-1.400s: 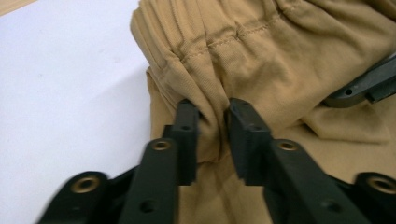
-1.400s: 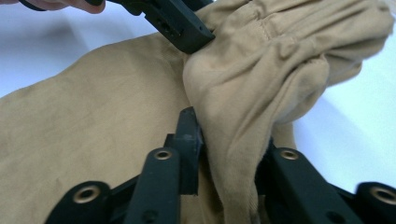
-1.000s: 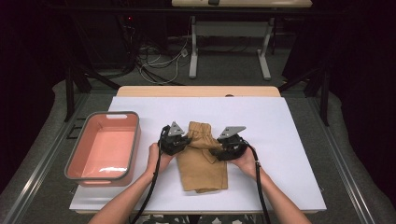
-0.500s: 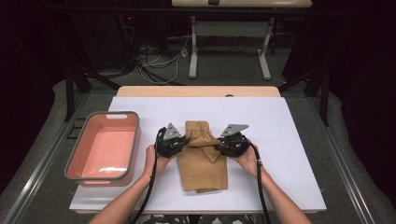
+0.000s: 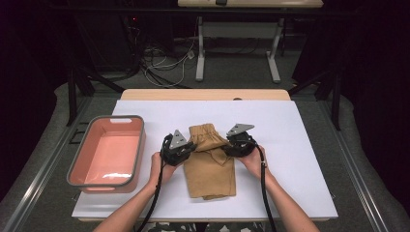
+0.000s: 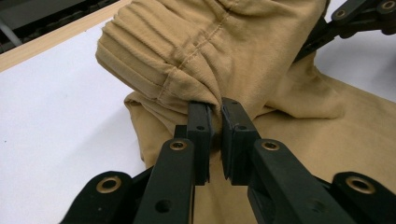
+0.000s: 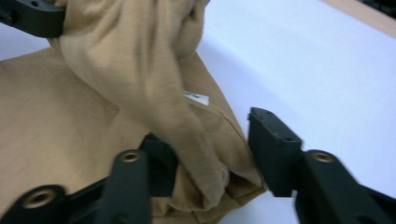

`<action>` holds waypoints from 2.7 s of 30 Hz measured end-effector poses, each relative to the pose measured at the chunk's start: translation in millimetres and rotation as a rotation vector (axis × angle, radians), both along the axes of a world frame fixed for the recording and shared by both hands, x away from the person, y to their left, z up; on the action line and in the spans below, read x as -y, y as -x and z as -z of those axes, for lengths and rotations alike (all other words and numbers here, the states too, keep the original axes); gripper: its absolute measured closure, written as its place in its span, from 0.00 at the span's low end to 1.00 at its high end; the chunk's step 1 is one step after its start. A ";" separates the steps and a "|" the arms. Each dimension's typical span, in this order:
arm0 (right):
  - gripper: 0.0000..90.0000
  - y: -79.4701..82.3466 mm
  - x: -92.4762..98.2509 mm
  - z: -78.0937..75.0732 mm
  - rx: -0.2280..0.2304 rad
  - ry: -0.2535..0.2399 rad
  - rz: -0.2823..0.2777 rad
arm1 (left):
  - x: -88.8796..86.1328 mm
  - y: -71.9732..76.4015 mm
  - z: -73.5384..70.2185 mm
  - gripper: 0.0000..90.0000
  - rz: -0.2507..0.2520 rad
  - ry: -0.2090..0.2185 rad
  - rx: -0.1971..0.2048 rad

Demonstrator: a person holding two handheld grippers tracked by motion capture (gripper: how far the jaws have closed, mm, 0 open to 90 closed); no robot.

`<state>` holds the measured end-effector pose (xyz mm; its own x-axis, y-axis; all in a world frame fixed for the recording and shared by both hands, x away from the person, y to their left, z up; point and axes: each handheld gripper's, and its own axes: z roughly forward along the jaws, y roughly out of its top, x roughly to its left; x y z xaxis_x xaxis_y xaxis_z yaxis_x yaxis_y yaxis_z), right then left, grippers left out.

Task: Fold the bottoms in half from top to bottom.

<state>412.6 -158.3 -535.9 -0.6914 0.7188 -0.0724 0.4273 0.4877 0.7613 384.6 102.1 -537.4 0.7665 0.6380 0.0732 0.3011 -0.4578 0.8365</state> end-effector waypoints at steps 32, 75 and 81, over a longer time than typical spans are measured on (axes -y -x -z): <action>0.74 -0.6 7.0 7.9 -0.033 -0.019 -0.019 | -7.0 -1.9 13.0 0.63 0.052 -0.017 -0.100; 0.78 -12.2 9.3 3.6 -0.008 -0.005 0.024 | -9.4 -1.2 9.9 0.96 0.010 0.004 0.008; 0.73 -23.2 2.6 -7.6 0.059 0.011 0.062 | -8.4 0.6 9.4 0.96 0.009 0.013 0.034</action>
<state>435.8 -160.9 -528.3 -0.6396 0.7593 -0.1195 0.4120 0.4699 0.7807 383.9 110.5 -546.8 0.7692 0.6326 0.0908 0.2688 -0.4492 0.8521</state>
